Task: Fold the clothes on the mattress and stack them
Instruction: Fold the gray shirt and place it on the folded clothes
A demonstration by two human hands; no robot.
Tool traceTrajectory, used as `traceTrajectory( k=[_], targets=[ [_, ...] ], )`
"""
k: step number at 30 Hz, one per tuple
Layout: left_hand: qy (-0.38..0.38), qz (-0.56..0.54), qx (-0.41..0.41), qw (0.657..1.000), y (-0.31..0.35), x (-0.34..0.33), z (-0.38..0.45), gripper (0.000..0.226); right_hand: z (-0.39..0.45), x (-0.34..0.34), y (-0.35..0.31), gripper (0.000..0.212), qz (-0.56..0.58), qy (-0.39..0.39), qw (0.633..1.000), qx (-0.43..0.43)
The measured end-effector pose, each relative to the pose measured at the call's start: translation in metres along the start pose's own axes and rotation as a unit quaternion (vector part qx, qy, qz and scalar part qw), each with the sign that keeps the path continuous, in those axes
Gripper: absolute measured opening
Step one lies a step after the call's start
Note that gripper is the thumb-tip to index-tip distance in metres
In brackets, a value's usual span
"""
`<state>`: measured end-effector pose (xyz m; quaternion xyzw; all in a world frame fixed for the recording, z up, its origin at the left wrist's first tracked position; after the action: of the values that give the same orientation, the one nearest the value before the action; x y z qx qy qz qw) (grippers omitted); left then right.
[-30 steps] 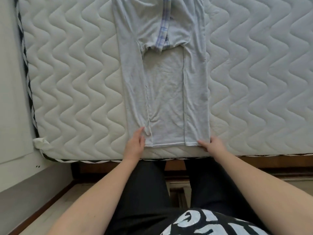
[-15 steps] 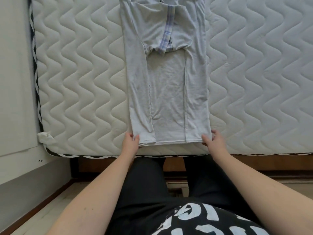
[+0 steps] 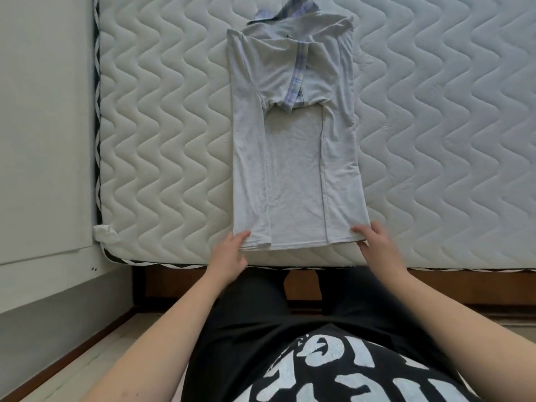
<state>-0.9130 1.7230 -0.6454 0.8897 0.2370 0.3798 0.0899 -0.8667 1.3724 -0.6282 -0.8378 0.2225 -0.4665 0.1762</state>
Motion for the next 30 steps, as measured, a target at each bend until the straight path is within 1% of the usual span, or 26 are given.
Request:
traceTrajectory(
  k=[1,2,6,8,9,11,12,13,15,16,17,18,19,20,21,23,24,25,27,30],
  targets=[
    [0.023,0.044,-0.001,0.999,0.002,0.005,-0.001,0.061,-0.001,0.005,-0.005,0.033,-0.012,0.034,0.999,0.013],
    [0.054,0.071,-0.004,0.996,0.004,0.011,-0.003,0.057,-0.001,0.01,-0.011,0.029,-0.023,0.062,0.997,0.03],
    [0.186,0.1,-0.023,0.977,0.02,0.039,-0.004,0.023,0.002,0.03,-0.036,0.023,-0.081,0.16,0.978,0.102],
    [0.23,0.165,-0.075,0.956,0.032,0.051,-0.004,0.018,0.002,0.038,-0.049,0.014,-0.133,0.179,0.964,0.146],
    [0.23,0.208,-0.12,0.943,0.039,0.054,-0.003,0.018,0.003,0.04,-0.055,0.012,-0.157,0.181,0.953,0.186],
    [0.173,0.244,-0.213,0.93,0.047,0.052,-0.002,0.021,0.003,0.043,-0.064,0.023,-0.17,0.154,0.938,0.259],
    [0.131,0.238,-0.241,0.932,0.05,0.051,-0.002,0.024,0.002,0.046,-0.068,0.03,-0.168,0.137,0.935,0.282],
    [0.092,0.228,-0.252,0.936,0.051,0.05,-0.004,0.028,0.001,0.048,-0.07,0.035,-0.167,0.124,0.932,0.298],
    [0.045,0.215,-0.226,0.949,0.051,0.053,-0.009,0.027,-0.003,0.054,-0.072,0.042,-0.167,0.107,0.931,0.307],
    [0.036,0.213,-0.214,0.953,0.051,0.055,-0.013,0.026,-0.007,0.058,-0.073,0.047,-0.167,0.102,0.931,0.31],
    [0.032,0.208,-0.213,0.954,0.05,0.056,-0.016,0.032,-0.01,0.061,-0.074,0.052,-0.17,0.099,0.929,0.313],
    [0.018,0.215,-0.213,0.953,0.048,0.056,-0.019,0.044,-0.014,0.064,-0.075,0.057,-0.176,0.094,0.927,0.316],
    [-0.005,0.239,-0.214,0.947,0.047,0.054,-0.023,0.053,-0.018,0.067,-0.076,0.06,-0.186,0.083,0.926,0.319],
    [-0.022,0.269,-0.219,0.938,0.047,0.053,-0.028,0.057,-0.022,0.067,-0.075,0.06,-0.198,0.064,0.924,0.321],
    [-0.035,0.294,-0.222,0.929,0.047,0.052,-0.033,0.057,-0.025,0.065,-0.072,0.057,-0.207,0.029,0.926,0.316],
    [-0.067,0.32,-0.226,0.917,0.048,0.047,-0.047,0.053,-0.029,0.058,-0.06,0.045,-0.223,-0.086,0.934,0.266],
    [-0.088,0.333,-0.232,0.91,0.048,0.044,-0.054,0.051,-0.034,0.053,-0.05,0.041,-0.244,-0.148,0.929,0.235],
    [-0.108,0.341,-0.236,0.903,0.047,0.041,-0.061,0.05,-0.041,0.051,-0.044,0.038,-0.257,-0.187,0.921,0.224],
    [-0.139,0.352,-0.231,0.896,0.045,0.038,-0.071,0.049,-0.053,0.051,-0.041,0.033,-0.253,-0.221,0.915,0.224],
    [-0.161,0.35,-0.227,0.894,0.045,0.041,-0.082,0.049,-0.063,0.052,-0.037,0.028,-0.237,-0.227,0.917,0.225]
  ],
)
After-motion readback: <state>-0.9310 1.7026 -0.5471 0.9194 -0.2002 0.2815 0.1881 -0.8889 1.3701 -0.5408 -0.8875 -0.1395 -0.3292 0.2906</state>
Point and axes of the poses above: each hand's wrist, its own z-axis towards the middle knuckle, its own x-axis out of the back of the hand, y = z × x, the point moved 5 cm from there along z, towards the middle knuckle, and after that the axes turned 2 degrees about z, right-handed, at the moved point
